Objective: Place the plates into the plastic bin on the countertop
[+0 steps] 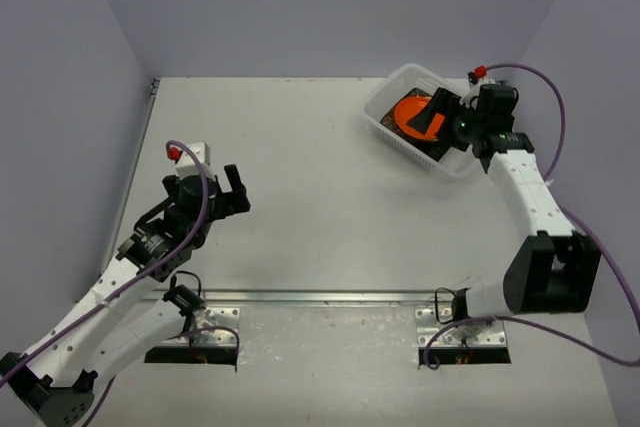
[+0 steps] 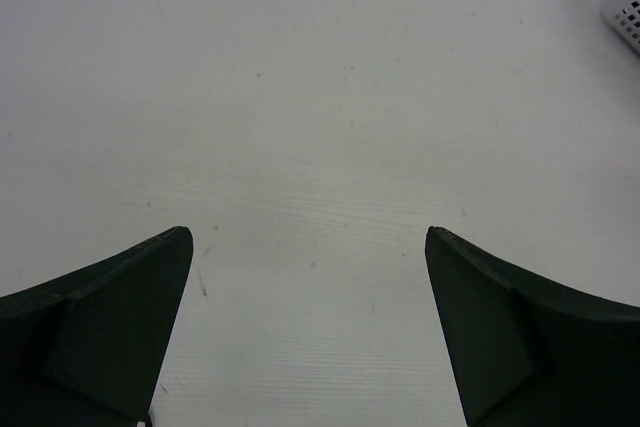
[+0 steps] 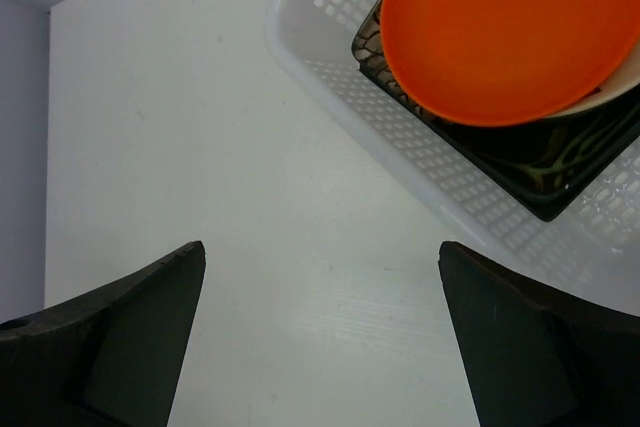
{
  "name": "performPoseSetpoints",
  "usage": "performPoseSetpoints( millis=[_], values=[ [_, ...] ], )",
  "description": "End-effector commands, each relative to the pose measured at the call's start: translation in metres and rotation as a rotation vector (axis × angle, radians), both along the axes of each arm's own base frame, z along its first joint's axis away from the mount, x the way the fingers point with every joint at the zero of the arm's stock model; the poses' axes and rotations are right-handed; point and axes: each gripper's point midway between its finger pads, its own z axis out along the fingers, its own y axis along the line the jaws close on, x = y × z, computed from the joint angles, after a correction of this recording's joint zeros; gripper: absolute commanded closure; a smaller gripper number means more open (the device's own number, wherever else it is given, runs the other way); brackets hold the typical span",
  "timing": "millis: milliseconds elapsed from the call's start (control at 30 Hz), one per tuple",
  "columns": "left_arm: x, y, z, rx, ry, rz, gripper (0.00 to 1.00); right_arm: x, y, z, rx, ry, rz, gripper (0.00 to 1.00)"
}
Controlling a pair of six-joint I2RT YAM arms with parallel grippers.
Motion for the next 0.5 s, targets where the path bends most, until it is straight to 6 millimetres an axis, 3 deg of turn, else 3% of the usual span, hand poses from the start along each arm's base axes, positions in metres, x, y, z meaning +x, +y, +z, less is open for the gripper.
performPoseSetpoints(
  millis=[0, 67, 133, 167, 300, 467],
  values=[
    [0.006, -0.004, 0.014, -0.027, -0.053, -0.017, 0.0, 0.055, 0.0, -0.011, -0.016, -0.002, 0.022, 0.02],
    [0.006, -0.005, 0.012, -0.027, -0.051, -0.02, 0.0, 0.072, 0.007, -0.011, -0.004, 0.029, 0.053, 0.13],
    [0.006, -0.006, 0.013, -0.03, -0.053, -0.025, 0.0, 0.073, 0.011, -0.013, -0.005, 0.044, 0.063, 0.16],
    [0.006, -0.005, 0.014, -0.029, -0.057, -0.023, 0.0, 0.059, 0.028, -0.008, -0.051, 0.027, 0.079, 0.15],
    [0.004, -0.001, 0.019, -0.032, -0.076, -0.009, 0.0, 0.005, 0.04, 0.018, -0.284, -0.111, 0.047, 0.01],
    [-0.002, 0.008, 0.032, -0.049, -0.122, 0.02, 0.0, -0.082, 0.042, 0.035, -0.234, -0.171, 0.104, 0.01]
  ],
)
